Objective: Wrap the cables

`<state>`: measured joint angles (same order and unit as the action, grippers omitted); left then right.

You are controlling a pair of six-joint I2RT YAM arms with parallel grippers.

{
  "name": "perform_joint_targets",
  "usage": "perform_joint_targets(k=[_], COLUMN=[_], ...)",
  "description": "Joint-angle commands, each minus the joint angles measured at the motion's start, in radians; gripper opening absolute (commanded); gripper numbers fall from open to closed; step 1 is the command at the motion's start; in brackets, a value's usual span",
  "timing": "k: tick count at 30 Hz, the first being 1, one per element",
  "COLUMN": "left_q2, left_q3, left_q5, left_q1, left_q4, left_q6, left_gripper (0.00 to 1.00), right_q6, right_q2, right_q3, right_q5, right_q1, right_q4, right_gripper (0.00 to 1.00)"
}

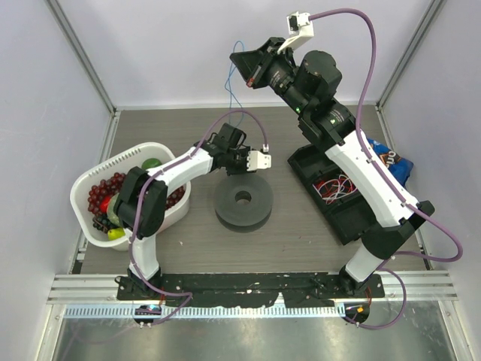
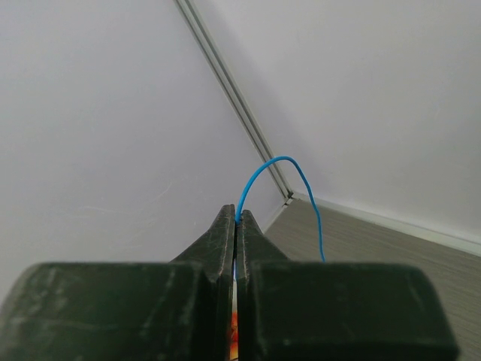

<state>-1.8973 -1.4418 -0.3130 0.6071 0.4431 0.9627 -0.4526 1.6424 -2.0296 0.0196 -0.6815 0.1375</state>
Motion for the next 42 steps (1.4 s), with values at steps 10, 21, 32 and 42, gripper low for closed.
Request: perform_joint_targets(k=[10, 21, 32, 42], left_q2=[-0.025, -0.056, 0.191, 0.382], left_q3=[-0.071, -0.124, -0.109, -0.112], left_q5=[0.015, 0.038, -0.322, -0.662], left_q1=[0.028, 0.033, 0.029, -0.03], left_q4=[-0.033, 0.046, 0.294, 0.307], left_q6=[-0.039, -0.029, -0.021, -0.319], left_gripper=[0.42, 0.0, 0.0, 0.0], right_q6=[-0.026, -0.006, 0.098, 0.147], right_q2=[-0.032, -0.038, -0.073, 0.114], right_q3=[-0.014, -0.011, 0.13, 0.207], right_q5=[-0.014, -0.017, -0.063, 0.208], right_q1=[-0.009, -0.007, 0.045, 0.279], right_q4=[-0.045, -0.05, -0.049, 0.026], right_gripper=[0.01, 0.01, 0.01, 0.61])
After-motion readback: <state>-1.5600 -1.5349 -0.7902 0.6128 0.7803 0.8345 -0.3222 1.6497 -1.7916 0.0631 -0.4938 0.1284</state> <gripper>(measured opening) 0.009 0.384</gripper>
